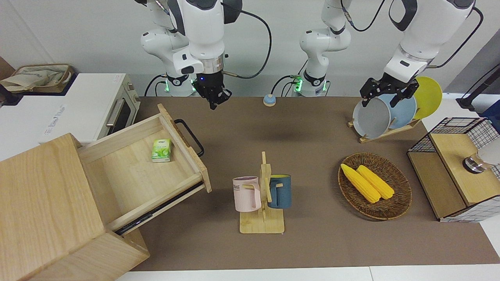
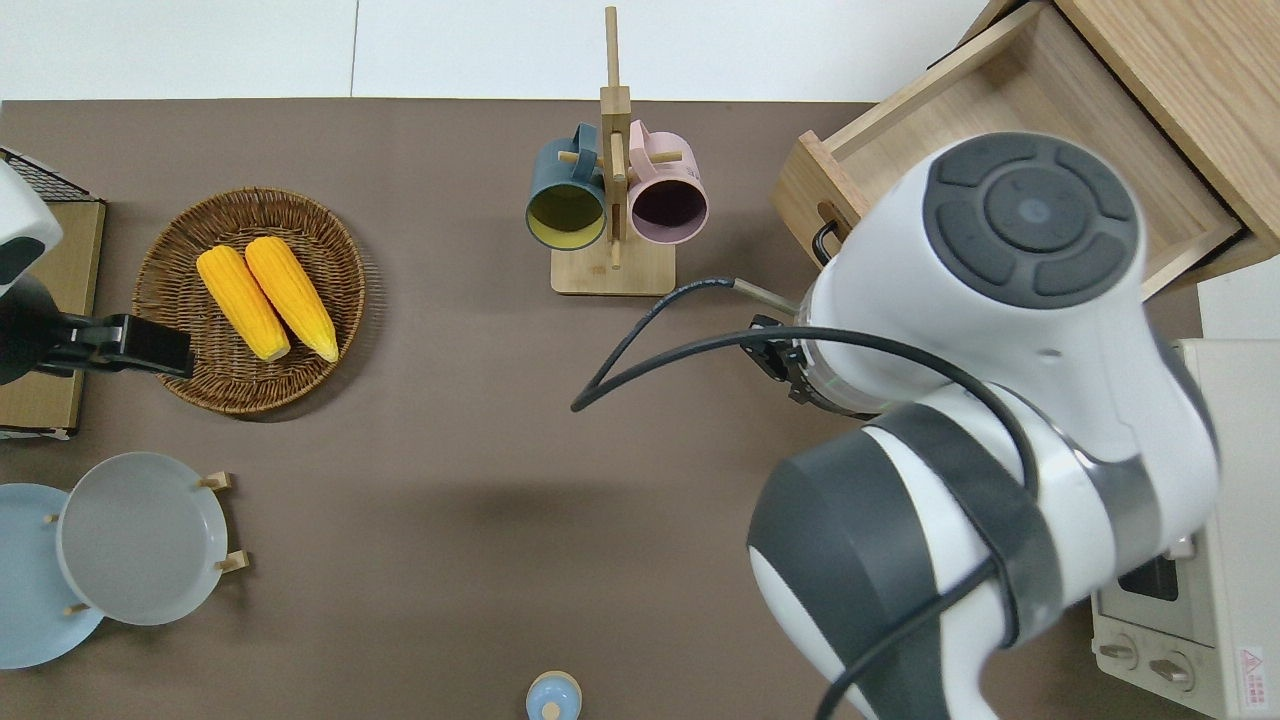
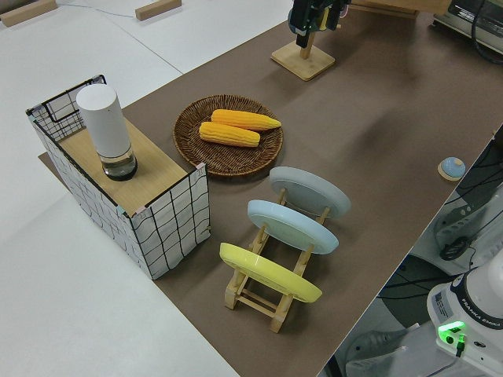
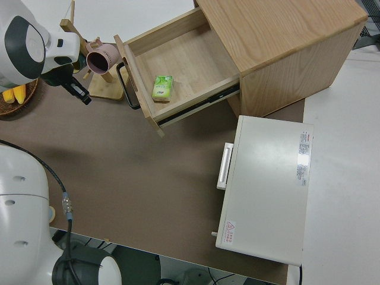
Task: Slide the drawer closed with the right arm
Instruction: 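Swing the right arm over and press the gripper against the drawer front, then push the wooden drawer away from the robot with the right gripper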
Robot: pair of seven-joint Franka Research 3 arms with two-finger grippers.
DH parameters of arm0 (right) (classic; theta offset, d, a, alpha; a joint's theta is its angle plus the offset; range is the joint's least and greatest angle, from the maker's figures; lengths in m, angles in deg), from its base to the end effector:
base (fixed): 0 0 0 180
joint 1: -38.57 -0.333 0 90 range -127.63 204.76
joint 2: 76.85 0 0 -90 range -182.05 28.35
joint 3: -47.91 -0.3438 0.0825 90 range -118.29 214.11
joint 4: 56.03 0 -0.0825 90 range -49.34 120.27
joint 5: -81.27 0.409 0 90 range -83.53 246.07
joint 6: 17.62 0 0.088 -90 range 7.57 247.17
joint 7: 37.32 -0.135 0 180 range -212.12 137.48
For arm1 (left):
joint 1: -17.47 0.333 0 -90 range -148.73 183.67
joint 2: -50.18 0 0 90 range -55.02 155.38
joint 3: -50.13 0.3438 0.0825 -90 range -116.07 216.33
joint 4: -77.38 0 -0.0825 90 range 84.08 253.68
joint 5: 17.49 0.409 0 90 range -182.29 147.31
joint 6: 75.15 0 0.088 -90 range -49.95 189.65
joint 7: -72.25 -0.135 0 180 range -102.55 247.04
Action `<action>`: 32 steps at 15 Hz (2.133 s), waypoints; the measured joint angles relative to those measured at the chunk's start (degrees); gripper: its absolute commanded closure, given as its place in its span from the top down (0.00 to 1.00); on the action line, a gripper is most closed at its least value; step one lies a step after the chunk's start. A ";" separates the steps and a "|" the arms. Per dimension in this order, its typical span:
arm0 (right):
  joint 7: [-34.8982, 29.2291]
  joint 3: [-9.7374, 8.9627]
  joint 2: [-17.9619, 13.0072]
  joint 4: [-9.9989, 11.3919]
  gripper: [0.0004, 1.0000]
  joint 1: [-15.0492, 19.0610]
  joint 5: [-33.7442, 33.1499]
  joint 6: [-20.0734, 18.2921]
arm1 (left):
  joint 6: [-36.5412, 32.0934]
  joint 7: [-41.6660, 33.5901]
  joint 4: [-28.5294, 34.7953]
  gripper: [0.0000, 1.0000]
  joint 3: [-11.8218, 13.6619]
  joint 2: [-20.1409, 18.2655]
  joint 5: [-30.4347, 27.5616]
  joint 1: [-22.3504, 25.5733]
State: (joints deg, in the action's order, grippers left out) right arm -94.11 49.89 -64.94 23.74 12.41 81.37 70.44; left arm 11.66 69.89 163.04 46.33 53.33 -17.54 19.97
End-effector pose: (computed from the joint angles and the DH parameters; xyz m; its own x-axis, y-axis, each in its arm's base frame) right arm 0.5848 0.2653 0.5826 0.8418 -0.5389 -0.0300 -0.5369 -0.8418 0.0557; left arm 0.5915 -0.0124 0.6248 0.9974 -0.0639 -0.0346 -0.0637 -0.9979 0.0059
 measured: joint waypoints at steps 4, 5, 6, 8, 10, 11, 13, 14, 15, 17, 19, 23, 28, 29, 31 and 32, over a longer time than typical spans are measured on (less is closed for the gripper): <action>-7.93 0.07 3.58 0.06 0.00 0.01 0.08 2.64 | 0.00 0.00 0.00 0.99 0.00 0.00 0.00 0.00; -9.95 0.08 4.25 0.07 0.00 0.01 0.10 3.36 | 0.00 0.00 0.00 0.99 0.00 0.00 0.00 0.00; -11.68 0.08 4.92 0.08 0.00 0.01 0.12 3.78 | 0.00 0.00 0.00 0.99 0.00 0.00 0.00 0.00; -13.96 0.12 6.24 0.14 0.00 0.04 0.14 4.64 | 0.00 0.00 0.00 0.99 0.00 0.00 0.00 0.00; -15.19 0.32 7.37 0.29 0.00 0.37 0.14 6.15 | 0.00 0.00 0.00 0.99 0.00 0.00 0.00 0.00; -15.44 0.52 7.88 0.41 0.00 0.59 0.14 6.94 | 0.00 0.00 0.00 0.99 0.00 0.00 0.00 0.00; -15.48 0.67 8.66 0.55 0.00 1.12 0.14 7.84 | 0.00 0.00 0.00 0.99 0.00 0.00 0.00 0.00; -15.48 0.76 9.05 0.59 0.00 1.40 0.14 8.41 | 0.00 0.00 0.00 0.99 0.00 0.00 0.00 0.00; -15.48 0.78 9.40 0.65 0.00 1.74 0.14 9.25 | 0.00 0.00 0.00 0.99 0.00 0.00 0.00 0.00; -15.49 0.82 9.96 0.66 0.00 2.39 0.13 10.08 | 0.00 0.00 0.00 0.99 0.00 0.00 0.00 0.00; -15.48 0.88 10.20 0.65 0.00 3.46 0.10 10.28 | 0.00 0.00 0.00 0.99 0.00 0.00 0.00 0.00; -14.92 0.88 10.55 0.66 0.00 5.14 0.10 11.48 | 0.00 0.00 0.00 0.99 0.00 0.00 0.00 0.00; -11.53 0.85 10.64 0.65 0.00 7.24 0.09 12.38 | 0.00 0.00 0.00 0.99 0.00 0.00 0.00 0.00; -10.86 0.86 10.63 0.63 0.00 8.00 0.09 12.70 | 0.00 0.00 0.00 0.99 0.00 0.00 0.00 0.00; -9.48 0.88 10.63 0.62 0.00 9.78 0.08 13.24 | 0.00 0.00 0.00 0.99 0.00 0.00 0.00 0.00; -8.46 0.88 10.63 0.62 0.00 10.56 0.01 13.30 | 0.00 0.00 0.00 0.99 0.00 0.00 0.00 0.00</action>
State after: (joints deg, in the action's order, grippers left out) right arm -102.57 50.77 -54.31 24.36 22.97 81.38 83.75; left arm 11.66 69.89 163.04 46.33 53.33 -17.54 19.97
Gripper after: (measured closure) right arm 0.991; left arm 0.004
